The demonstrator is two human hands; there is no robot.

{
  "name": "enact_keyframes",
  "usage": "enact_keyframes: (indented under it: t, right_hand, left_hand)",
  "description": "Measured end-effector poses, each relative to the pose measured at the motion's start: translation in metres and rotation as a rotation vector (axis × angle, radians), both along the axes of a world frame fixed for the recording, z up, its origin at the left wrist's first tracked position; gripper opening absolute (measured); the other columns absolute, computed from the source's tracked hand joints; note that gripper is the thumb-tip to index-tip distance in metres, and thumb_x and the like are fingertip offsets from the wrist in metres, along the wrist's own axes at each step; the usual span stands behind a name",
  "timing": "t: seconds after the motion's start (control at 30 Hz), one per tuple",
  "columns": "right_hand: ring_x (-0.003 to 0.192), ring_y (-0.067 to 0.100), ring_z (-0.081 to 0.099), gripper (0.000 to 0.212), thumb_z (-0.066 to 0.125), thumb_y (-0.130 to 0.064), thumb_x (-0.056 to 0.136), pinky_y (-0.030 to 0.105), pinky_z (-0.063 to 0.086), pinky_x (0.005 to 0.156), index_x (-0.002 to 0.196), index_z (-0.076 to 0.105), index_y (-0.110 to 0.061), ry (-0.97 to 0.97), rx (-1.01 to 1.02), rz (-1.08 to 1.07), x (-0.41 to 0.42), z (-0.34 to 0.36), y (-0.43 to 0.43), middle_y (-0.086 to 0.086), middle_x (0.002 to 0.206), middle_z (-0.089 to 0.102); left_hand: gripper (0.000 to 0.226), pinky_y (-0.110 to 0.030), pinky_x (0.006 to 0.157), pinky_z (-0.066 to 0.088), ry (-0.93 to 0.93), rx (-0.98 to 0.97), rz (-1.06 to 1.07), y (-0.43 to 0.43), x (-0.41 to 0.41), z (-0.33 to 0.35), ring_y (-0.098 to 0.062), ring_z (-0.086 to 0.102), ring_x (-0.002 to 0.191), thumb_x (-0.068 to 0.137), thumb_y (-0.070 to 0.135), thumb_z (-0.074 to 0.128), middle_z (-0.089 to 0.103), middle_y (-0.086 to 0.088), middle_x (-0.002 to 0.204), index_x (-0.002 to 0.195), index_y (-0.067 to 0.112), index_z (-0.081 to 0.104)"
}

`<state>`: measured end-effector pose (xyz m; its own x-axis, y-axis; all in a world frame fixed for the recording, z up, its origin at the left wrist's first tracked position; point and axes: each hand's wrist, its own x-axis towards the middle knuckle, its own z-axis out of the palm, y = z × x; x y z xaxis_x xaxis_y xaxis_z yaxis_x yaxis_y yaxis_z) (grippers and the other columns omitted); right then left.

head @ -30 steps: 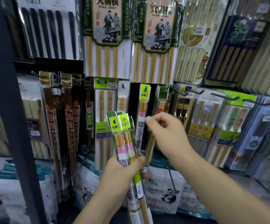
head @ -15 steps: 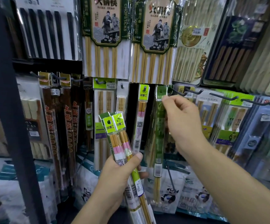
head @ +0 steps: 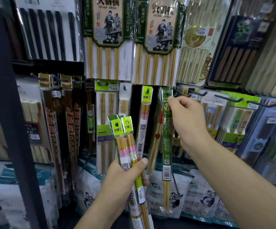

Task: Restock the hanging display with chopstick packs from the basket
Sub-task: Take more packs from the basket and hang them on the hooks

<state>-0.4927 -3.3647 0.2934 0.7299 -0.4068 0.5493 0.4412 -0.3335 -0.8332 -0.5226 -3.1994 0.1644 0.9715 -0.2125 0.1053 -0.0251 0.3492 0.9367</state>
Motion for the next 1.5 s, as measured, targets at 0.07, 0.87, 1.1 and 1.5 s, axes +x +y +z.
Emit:
enact_keyframes:
  t: [0.07, 0.87, 1.1, 1.5]
  right_hand:
    - [0.045, 0.007, 0.022, 0.042, 0.059, -0.022, 0.101, -0.001, 0.043, 0.059, 0.068, 0.042, -0.002, -0.008, -0.003, -0.005, 0.002, 0.002, 0.001, -0.014, 0.046, 0.024]
    - [0.054, 0.002, 0.048, 0.032, 0.057, -0.028, 0.104, 0.016, 0.040, 0.054, 0.078, 0.065, -0.010, 0.159, -0.307, 0.230, -0.029, -0.030, 0.028, -0.003, 0.062, 0.059]
    - [0.061, 0.008, 0.063, 0.038, 0.042, -0.026, 0.110, 0.019, 0.050, 0.055, 0.080, 0.064, -0.015, 0.097, -0.233, 0.192, -0.018, 0.011, 0.036, 0.001, 0.074, 0.072]
    - [0.067, 0.037, 0.068, 0.044, 0.046, -0.021, 0.106, 0.035, 0.057, 0.056, 0.074, 0.064, 0.005, 0.158, -0.168, 0.104, 0.004, 0.016, 0.038, 0.007, 0.063, 0.070]
  left_hand:
    - [0.014, -0.034, 0.061, 0.057, 0.000, -0.007, 0.001, 0.000, 0.000, 0.001, -0.026, 0.065, 0.059, 0.091, 0.015, 0.076, 0.064, -0.011, 0.066, 0.079, 0.021, 0.073]
    - [0.037, -0.038, 0.065, 0.063, -0.015, -0.014, -0.053, -0.005, -0.007, 0.004, -0.035, 0.078, 0.082, 0.069, 0.053, 0.080, 0.080, -0.015, 0.092, 0.094, 0.026, 0.077]
    - [0.042, -0.046, 0.068, 0.063, 0.037, -0.049, 0.082, 0.001, -0.002, 0.004, -0.044, 0.076, 0.083, 0.077, 0.050, 0.073, 0.076, -0.027, 0.091, 0.083, 0.008, 0.076]
    - [0.033, -0.034, 0.067, 0.059, -0.032, 0.031, 0.128, 0.011, 0.000, 0.003, -0.025, 0.070, 0.069, 0.079, 0.052, 0.071, 0.071, -0.011, 0.074, 0.064, 0.023, 0.069]
